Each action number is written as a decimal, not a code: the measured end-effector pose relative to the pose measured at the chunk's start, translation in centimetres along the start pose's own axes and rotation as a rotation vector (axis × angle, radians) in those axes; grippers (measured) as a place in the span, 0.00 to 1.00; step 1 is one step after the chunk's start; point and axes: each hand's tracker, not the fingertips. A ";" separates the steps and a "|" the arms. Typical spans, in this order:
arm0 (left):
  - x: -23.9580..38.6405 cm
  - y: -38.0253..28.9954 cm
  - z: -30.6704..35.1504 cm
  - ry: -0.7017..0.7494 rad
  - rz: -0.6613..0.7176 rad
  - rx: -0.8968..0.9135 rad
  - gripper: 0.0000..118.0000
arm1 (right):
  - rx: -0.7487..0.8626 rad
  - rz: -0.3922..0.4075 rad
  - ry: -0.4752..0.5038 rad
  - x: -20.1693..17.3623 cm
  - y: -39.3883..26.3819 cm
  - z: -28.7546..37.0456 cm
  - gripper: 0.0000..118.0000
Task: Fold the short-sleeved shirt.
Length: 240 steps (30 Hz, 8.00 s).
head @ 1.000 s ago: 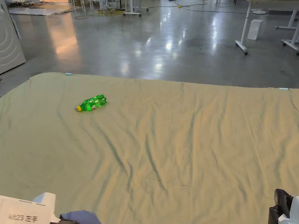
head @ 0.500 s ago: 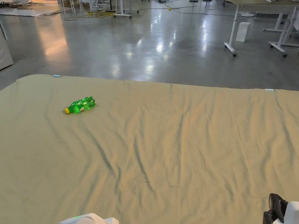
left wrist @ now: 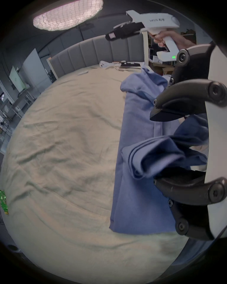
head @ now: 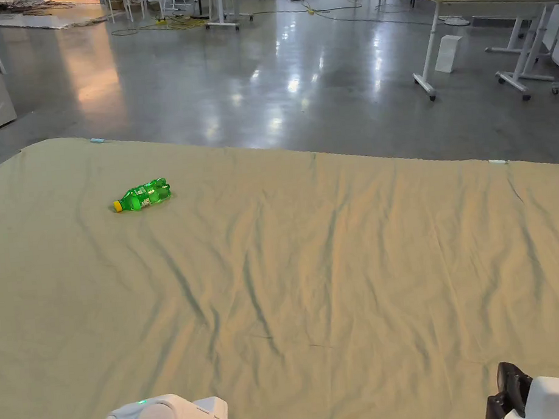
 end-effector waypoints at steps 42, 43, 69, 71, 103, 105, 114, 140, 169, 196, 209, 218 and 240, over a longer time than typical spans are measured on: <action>2.7 -1.6 -3.0 -0.173 -0.049 0.094 0.08 | -0.056 -0.026 0.020 0.1 -1.2 -0.7 0.00; 2.3 -1.4 -1.9 -0.182 -0.051 0.112 0.08 | -0.053 -0.024 0.022 0.1 -1.1 -0.7 0.00; -21.0 -1.6 -0.3 -0.483 0.262 0.190 0.59 | -0.066 -0.083 0.102 -1.3 0.0 -0.2 0.00; -21.1 -1.6 -1.2 -0.531 0.271 0.194 0.52 | -0.115 -0.116 0.113 -1.6 -0.3 -0.1 0.00; -6.1 -1.6 14.1 0.157 -0.059 0.297 0.12 | -0.077 -0.115 0.165 -2.6 0.8 0.4 0.00; -4.9 -1.6 13.8 0.126 -0.068 0.298 0.12 | -0.066 -0.110 0.169 -2.6 1.0 0.6 0.00; 3.2 -3.2 9.6 0.041 -0.158 0.260 0.12 | -0.052 -0.095 0.156 -1.9 1.7 1.6 0.00; 10.4 -3.5 0.1 -0.176 -0.134 0.130 0.47 | -0.080 -0.095 0.124 -0.7 0.8 2.0 0.00; 8.2 -3.6 -2.4 -0.187 -0.277 0.271 0.07 | -0.003 -0.083 0.088 -0.9 1.5 1.9 0.00; 1.8 -2.5 9.9 0.420 -0.348 1.144 0.07 | 0.161 -0.030 0.059 -3.1 5.2 1.9 0.00; -2.5 -5.3 7.8 0.445 -0.263 0.972 0.07 | -0.095 0.168 0.332 -14.1 -8.0 3.7 0.00; -3.7 -6.7 6.2 0.315 -0.235 0.751 0.07 | -0.196 0.169 0.219 -14.0 -12.9 0.4 0.00; -10.2 -1.5 -7.7 -0.626 0.096 0.032 0.74 | -0.189 0.128 0.191 -12.8 -14.1 0.0 0.00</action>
